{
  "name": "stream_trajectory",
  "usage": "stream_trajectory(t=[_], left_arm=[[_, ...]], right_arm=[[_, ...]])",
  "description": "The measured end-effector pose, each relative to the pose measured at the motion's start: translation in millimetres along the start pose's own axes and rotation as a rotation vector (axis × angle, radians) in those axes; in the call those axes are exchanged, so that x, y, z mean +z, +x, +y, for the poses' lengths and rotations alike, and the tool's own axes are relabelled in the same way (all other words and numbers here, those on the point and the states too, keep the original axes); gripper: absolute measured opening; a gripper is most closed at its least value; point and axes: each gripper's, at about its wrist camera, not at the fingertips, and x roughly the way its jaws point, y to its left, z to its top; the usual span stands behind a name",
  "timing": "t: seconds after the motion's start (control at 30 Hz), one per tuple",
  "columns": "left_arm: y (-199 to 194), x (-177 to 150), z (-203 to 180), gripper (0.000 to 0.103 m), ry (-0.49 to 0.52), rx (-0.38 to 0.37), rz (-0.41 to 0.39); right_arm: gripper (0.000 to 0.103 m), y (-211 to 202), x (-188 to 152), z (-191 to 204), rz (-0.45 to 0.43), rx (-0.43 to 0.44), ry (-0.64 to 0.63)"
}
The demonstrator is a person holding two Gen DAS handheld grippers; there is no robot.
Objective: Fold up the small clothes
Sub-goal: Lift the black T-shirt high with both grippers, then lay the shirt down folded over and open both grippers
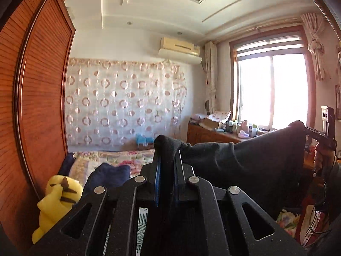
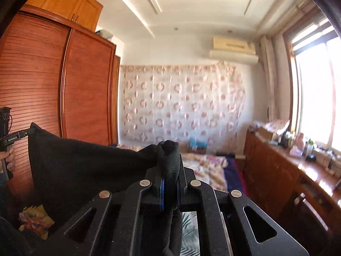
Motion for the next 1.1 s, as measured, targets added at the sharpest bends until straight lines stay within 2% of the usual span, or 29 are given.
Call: stream_trajectory(t=[0.23,0.33,0.4,0.53,0.67,0.77,0.8,0.83,0.87,0.9,0.93,1.0,1.07,1.1], left_arm=[[6,28,-3,0.01,0.034,0.007,-0.062],[23,38,2,0.01,0.057,0.043,-0.062],[53,37,12,0.01,0.063,0.079,-0.031],[112,17,29,0.011,0.052,0.115,0.067],[198,-27,53,0.012,0.069,0.179,0.185],[255,-59,62,0.013,0.093,0.163,0.277],[272,-70,64,0.02,0.092,0.154,0.319],[282,-77,62,0.023,0.089,0.152,0.35],[297,-89,67,0.023,0.077,0.14,0.385],[300,-94,64,0.03,0.076,0.143,0.397],[306,-101,64,0.04,0.075,0.149,0.413],[307,-114,65,0.047,0.043,0.102,0.449],[302,-119,60,0.059,0.042,0.08,0.466],[298,-119,56,0.073,0.046,0.071,0.468]], right_arm=[[0.007,-20,24,9,-0.082,-0.026,-0.051],[0.007,2,19,15,-0.086,-0.032,-0.07],[0.007,17,10,19,-0.064,-0.045,-0.085],[0.007,80,6,10,0.025,-0.066,-0.085],[0.007,168,-20,1,0.151,-0.097,-0.081],[0.007,244,-49,-4,0.286,-0.132,-0.081],[0.008,268,-59,-5,0.338,-0.134,-0.075],[0.017,299,-76,-7,0.413,-0.134,-0.069],[0.036,323,-92,-9,0.484,-0.151,-0.066],[0.045,341,-105,-10,0.536,-0.169,-0.066],[0.052,356,-120,-13,0.571,-0.191,-0.06],[0.052,374,-142,-19,0.604,-0.231,-0.03],[0.052,381,-158,-22,0.628,-0.224,0.031],[0.052,379,-163,-22,0.63,-0.216,0.052]])
